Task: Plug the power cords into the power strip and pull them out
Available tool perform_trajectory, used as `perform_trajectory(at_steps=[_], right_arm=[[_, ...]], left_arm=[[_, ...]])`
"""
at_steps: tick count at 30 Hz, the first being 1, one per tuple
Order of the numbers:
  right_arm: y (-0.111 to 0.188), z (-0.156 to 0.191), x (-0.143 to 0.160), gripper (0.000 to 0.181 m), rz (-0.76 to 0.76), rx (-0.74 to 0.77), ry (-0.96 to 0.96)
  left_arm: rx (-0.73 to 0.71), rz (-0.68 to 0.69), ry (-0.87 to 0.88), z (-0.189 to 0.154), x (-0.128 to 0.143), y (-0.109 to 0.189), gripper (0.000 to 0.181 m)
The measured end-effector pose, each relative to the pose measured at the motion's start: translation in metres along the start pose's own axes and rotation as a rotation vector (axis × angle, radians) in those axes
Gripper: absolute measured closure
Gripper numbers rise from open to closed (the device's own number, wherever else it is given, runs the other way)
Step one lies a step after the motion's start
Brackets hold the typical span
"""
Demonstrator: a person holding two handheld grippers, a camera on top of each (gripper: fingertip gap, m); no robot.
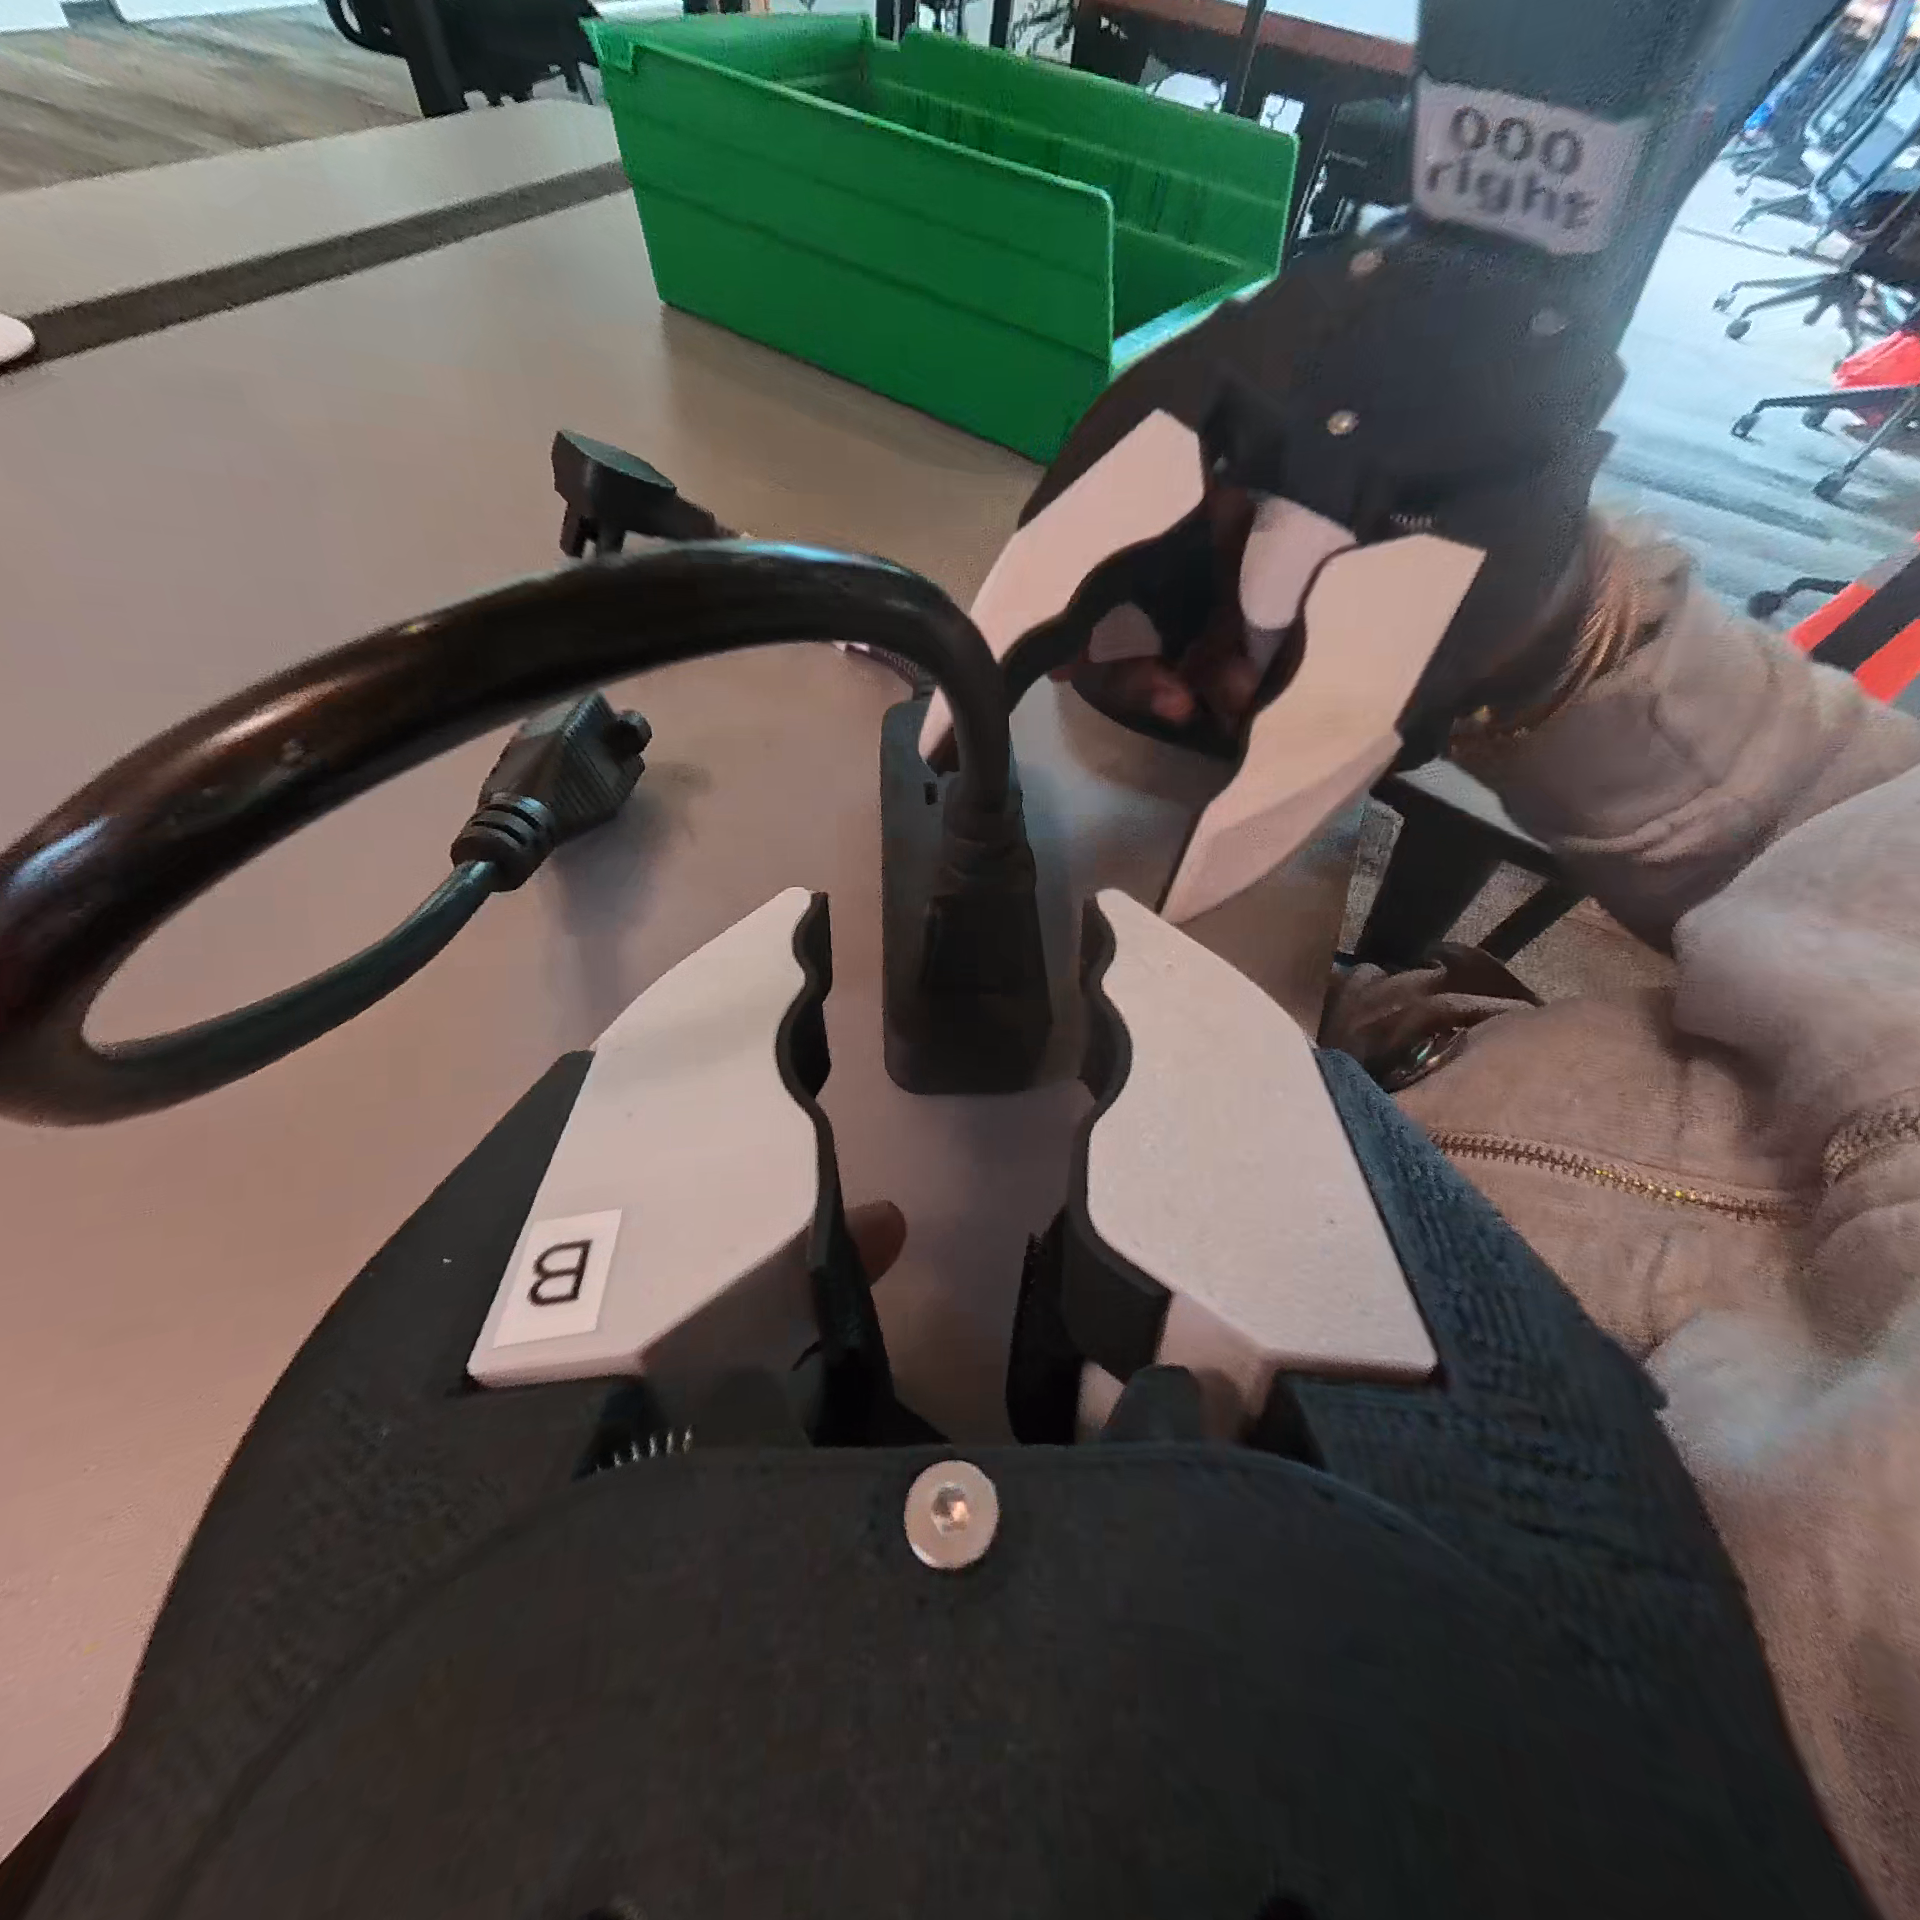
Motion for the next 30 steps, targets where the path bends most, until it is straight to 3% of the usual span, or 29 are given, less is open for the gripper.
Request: perform_trajectory(at_steps=[3,8,10,12,14,17,21,25,28,30], right_arm=[[0.002,0.001,0.002,0.117,0.099,0.073,0.136],[0.001,0.002,0.004,0.171,0.054,0.091,0.152],[0.001,0.000,0.003,0.176,0.053,0.061,0.127],[0.003,-0.003,0.001,0.170,0.089,0.012,0.142],[0.006,-0.012,-0.002,0.152,0.186,-0.033,0.254],[0.010,-0.032,-0.015,0.152,0.238,-0.097,0.456],[0.005,-0.036,-0.032,0.150,0.289,-0.342,0.536],[-0.023,-0.039,-0.017,0.120,0.399,-0.418,0.572],[-0.036,-0.040,0.001,0.133,0.398,-0.456,0.580],[-0.037,-0.040,0.006,0.132,0.344,-0.479,0.552]], left_arm=[[-0.051,0.062,-0.020,-0.002,-0.001,-0.007,0.135],[-0.085,0.077,-0.058,-0.016,-0.006,-0.027,0.149],[-0.099,0.071,-0.070,-0.017,-0.006,-0.032,0.149],[-0.074,0.058,-0.067,-0.018,-0.006,-0.035,0.144],[-0.053,0.040,-0.051,-0.018,-0.006,-0.037,0.140],[-0.047,0.030,-0.014,-0.016,-0.004,-0.042,0.139],[-0.062,0.120,-0.008,-0.015,0.001,-0.051,0.136],[-0.081,0.156,0.014,-0.012,0.004,-0.060,0.136],[-0.119,0.178,0.007,-0.010,0.006,-0.064,0.155],[-0.114,0.174,0.014,-0.010,0.006,-0.062,0.155]])
Point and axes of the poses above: each gripper's, where its closed fingertips meet, y back along the fingers, x out of its underside, z = x × y across the jaws, the point moved 9 cm from there along y, back along the fingers, and after that the axes turned 13 degrees about x, right-handed, at the moved point
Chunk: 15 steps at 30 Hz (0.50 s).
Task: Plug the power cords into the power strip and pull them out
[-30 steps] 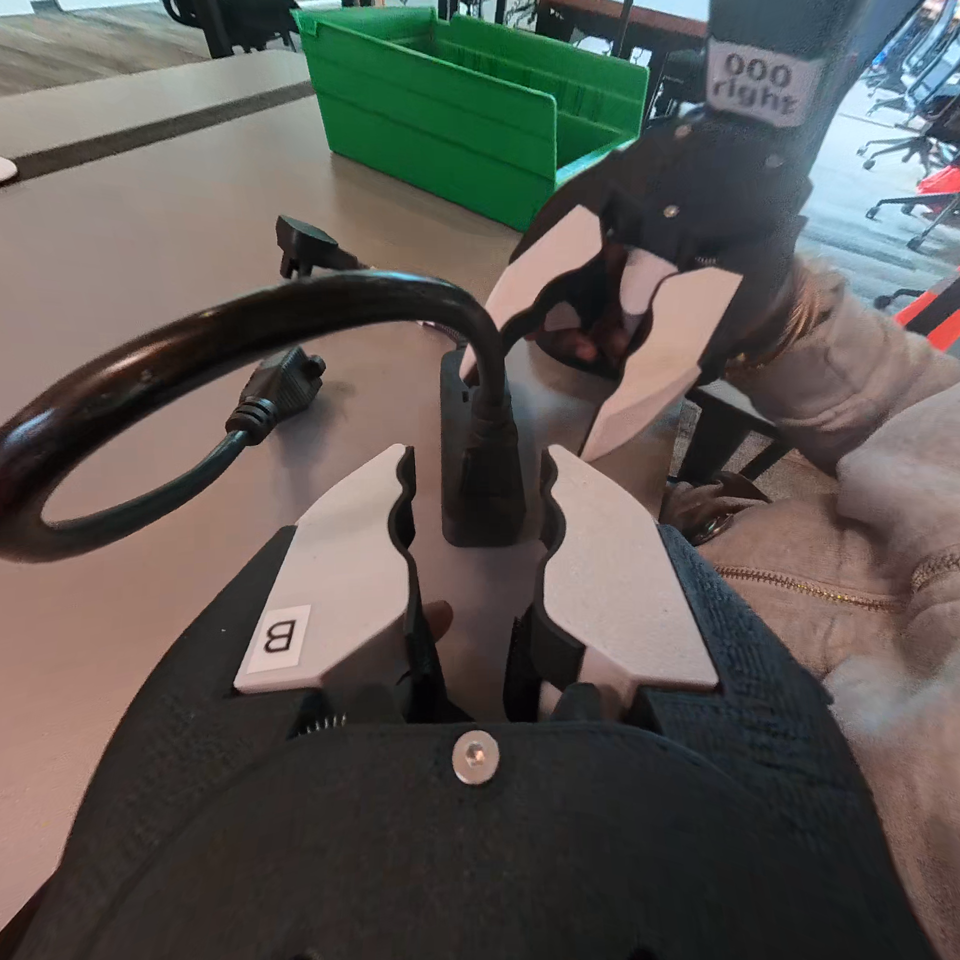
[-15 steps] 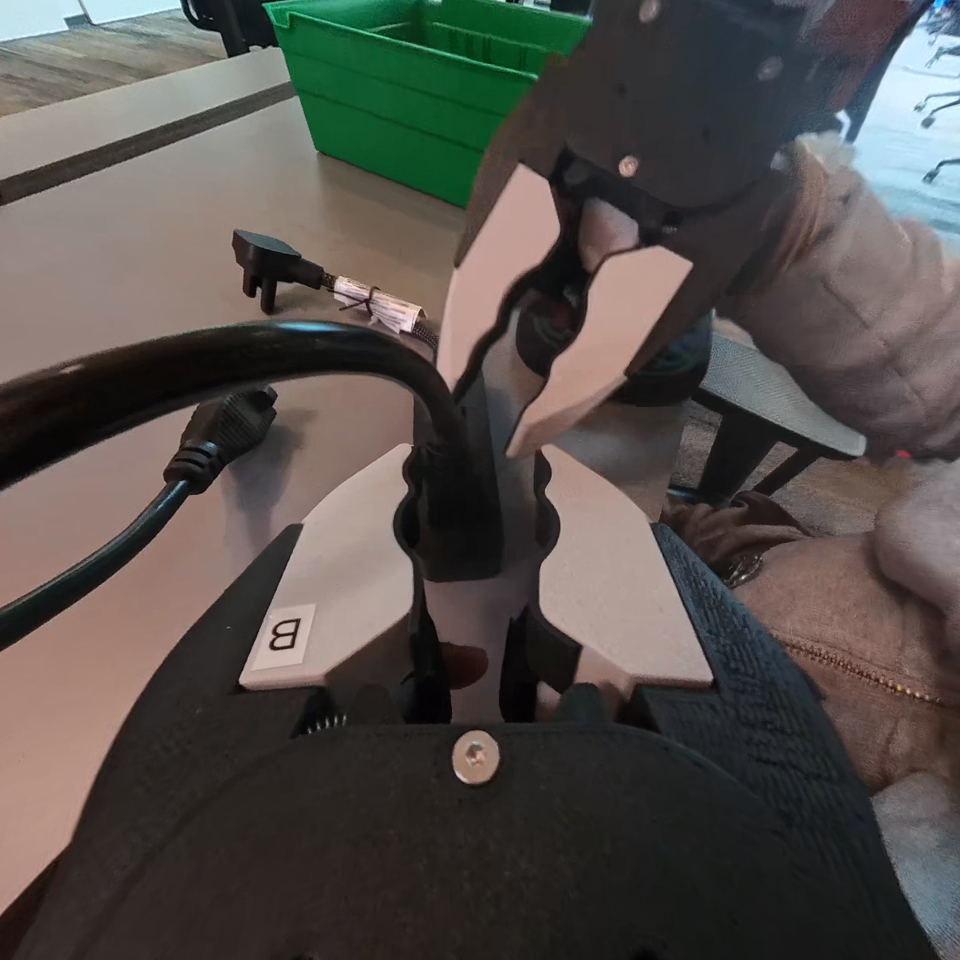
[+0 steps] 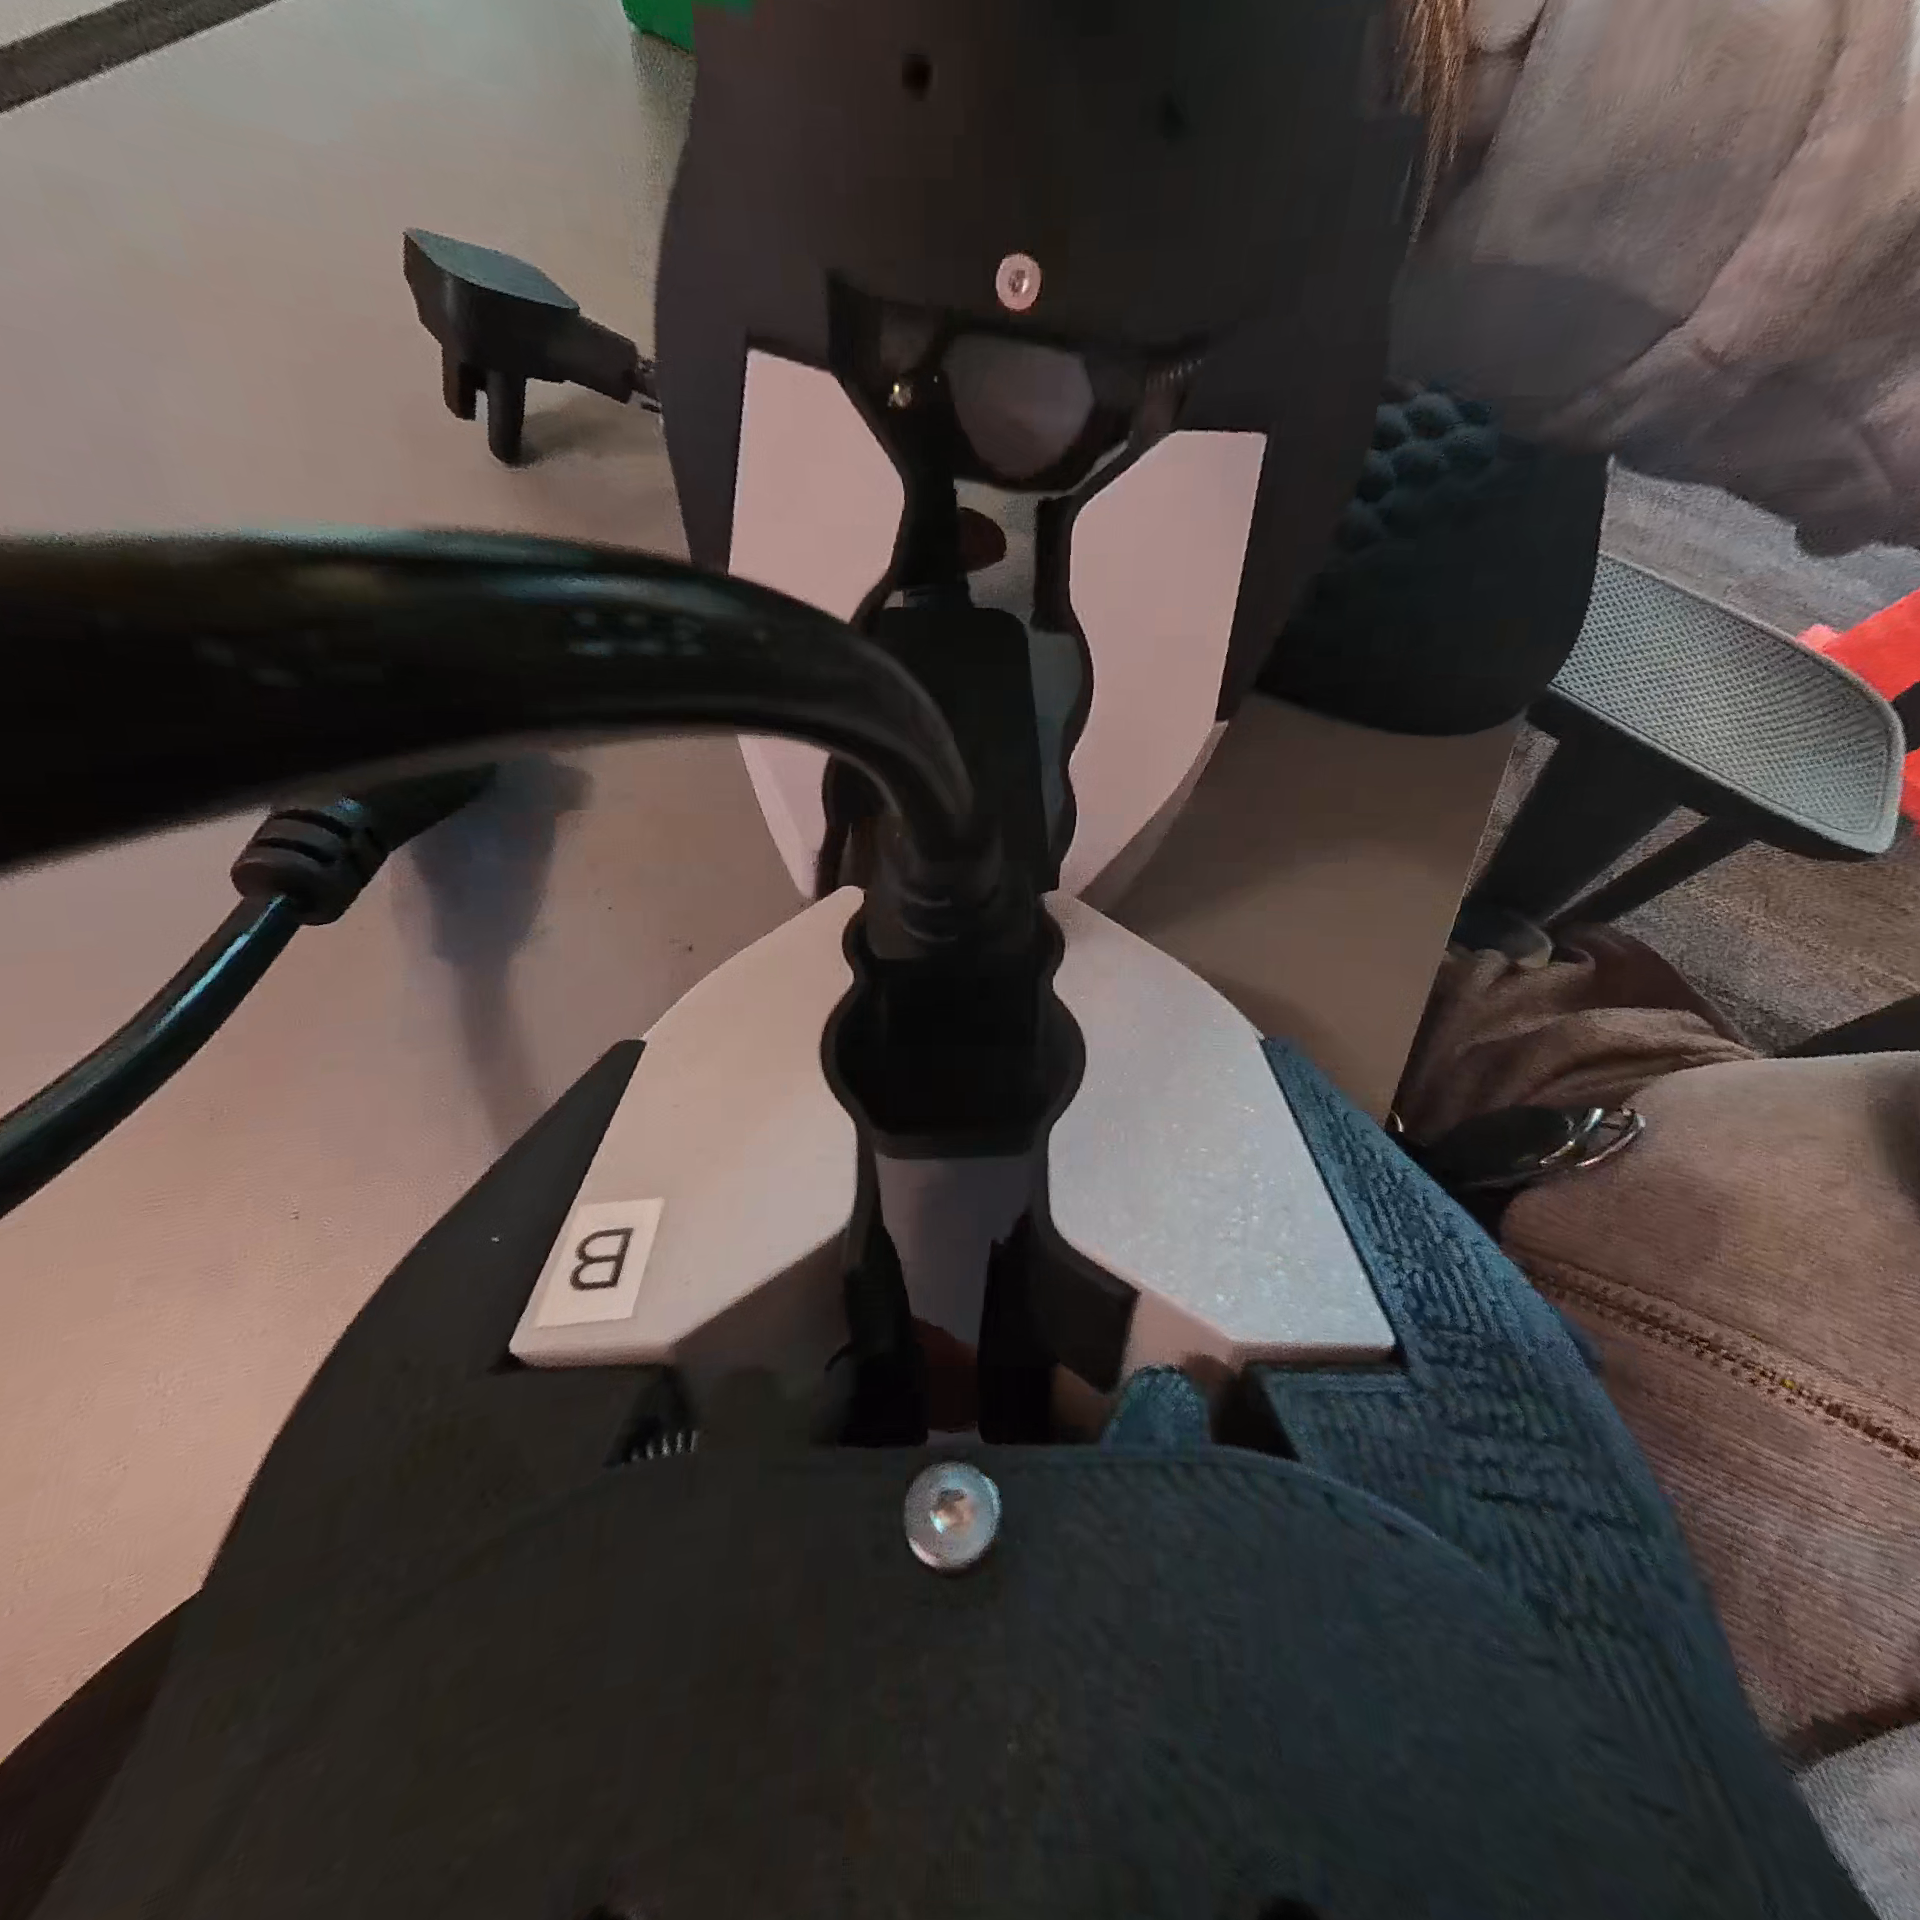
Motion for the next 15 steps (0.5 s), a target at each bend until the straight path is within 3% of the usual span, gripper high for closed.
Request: perform_trajectory(at_steps=[15], right_arm=[[-0.007,0.010,-0.006,0.134,-0.101,0.037,0.007]], left_arm=[[0.040,0.105,-0.048,-0.002,0.002,0.014,0.156]])
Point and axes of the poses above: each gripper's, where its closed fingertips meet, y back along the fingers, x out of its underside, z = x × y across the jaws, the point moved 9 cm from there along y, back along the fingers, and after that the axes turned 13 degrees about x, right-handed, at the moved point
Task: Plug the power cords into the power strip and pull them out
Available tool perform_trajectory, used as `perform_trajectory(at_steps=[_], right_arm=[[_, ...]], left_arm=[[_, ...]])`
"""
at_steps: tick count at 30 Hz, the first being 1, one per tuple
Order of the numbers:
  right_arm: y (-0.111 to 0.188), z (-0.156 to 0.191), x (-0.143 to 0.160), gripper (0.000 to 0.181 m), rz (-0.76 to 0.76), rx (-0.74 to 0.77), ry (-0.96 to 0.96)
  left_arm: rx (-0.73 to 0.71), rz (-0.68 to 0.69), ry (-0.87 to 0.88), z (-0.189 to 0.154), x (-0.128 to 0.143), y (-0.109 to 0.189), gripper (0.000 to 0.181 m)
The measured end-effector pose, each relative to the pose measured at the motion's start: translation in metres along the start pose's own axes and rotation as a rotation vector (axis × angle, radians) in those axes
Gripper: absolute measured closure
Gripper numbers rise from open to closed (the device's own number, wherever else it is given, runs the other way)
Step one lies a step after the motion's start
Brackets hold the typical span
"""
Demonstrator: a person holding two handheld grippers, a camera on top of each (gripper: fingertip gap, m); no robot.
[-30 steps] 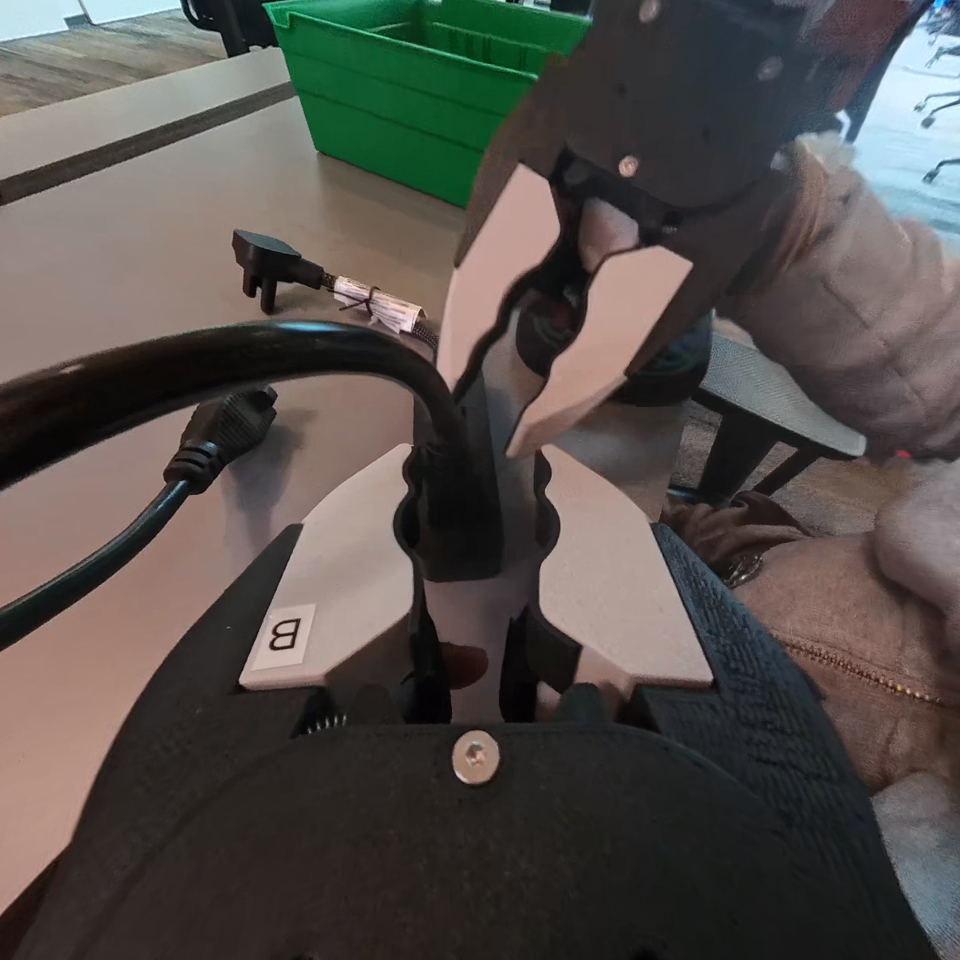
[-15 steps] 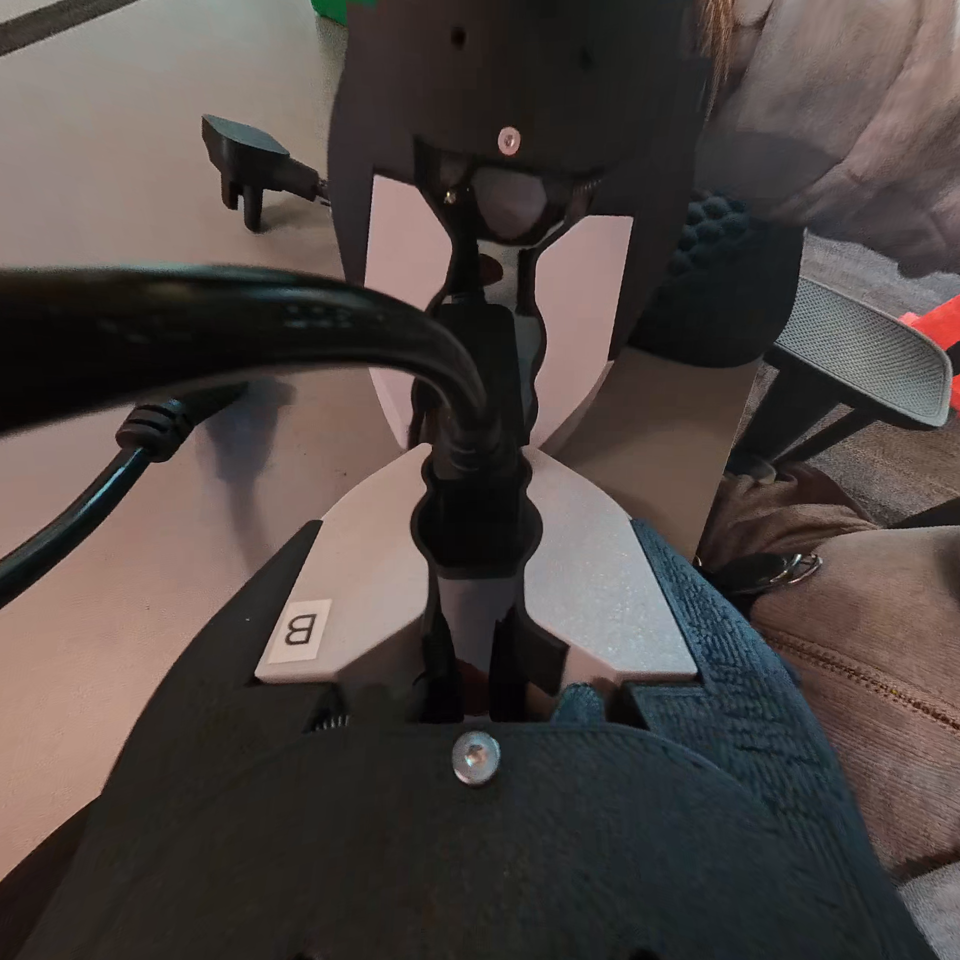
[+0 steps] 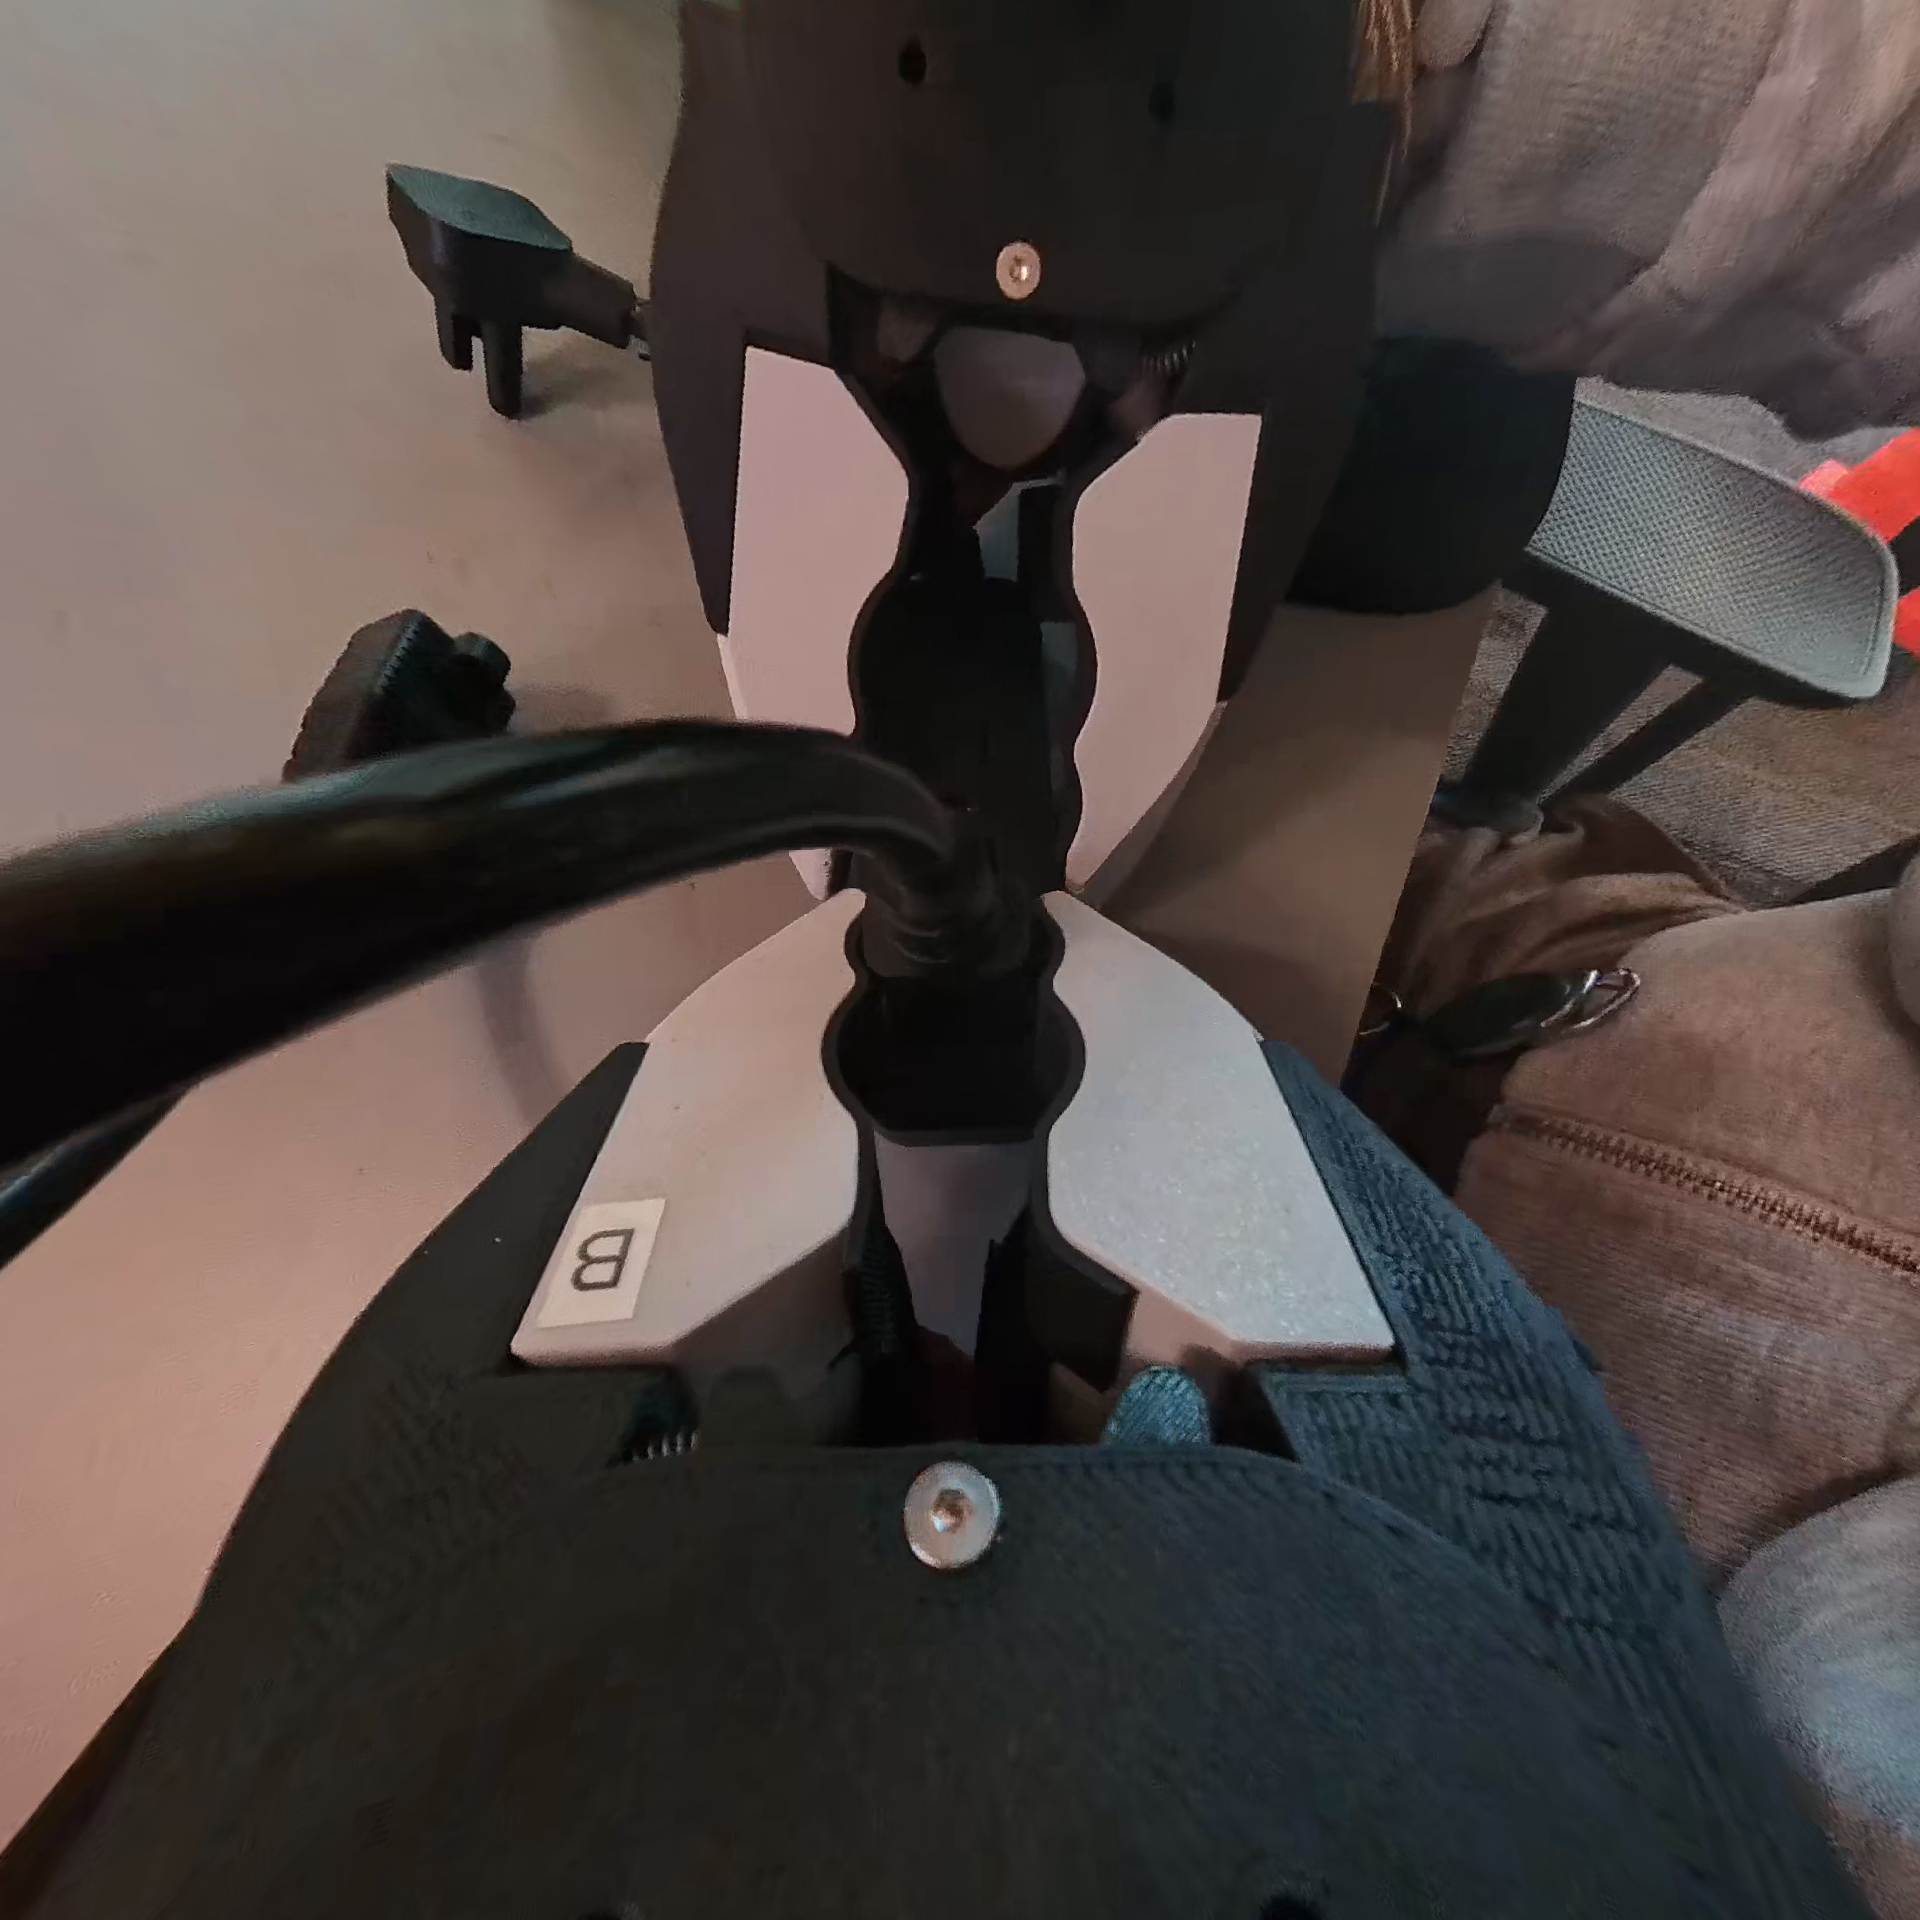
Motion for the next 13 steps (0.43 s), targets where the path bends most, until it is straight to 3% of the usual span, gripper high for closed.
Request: perform_trajectory(at_steps=[13], right_arm=[[-0.009,0.005,-0.006,0.135,-0.088,0.003,-0.008]], left_arm=[[0.013,-0.019,-0.065,-0.003,0.010,0.017,0.155]])
Point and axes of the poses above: each gripper's, where its closed fingertips meet, y back along the fingers, x out of its underside, z = x × y across the jaws, the point moved 9 cm from there along y, back along the fingers, and after that the axes turned 13 degrees about x, right-handed, at the moved point
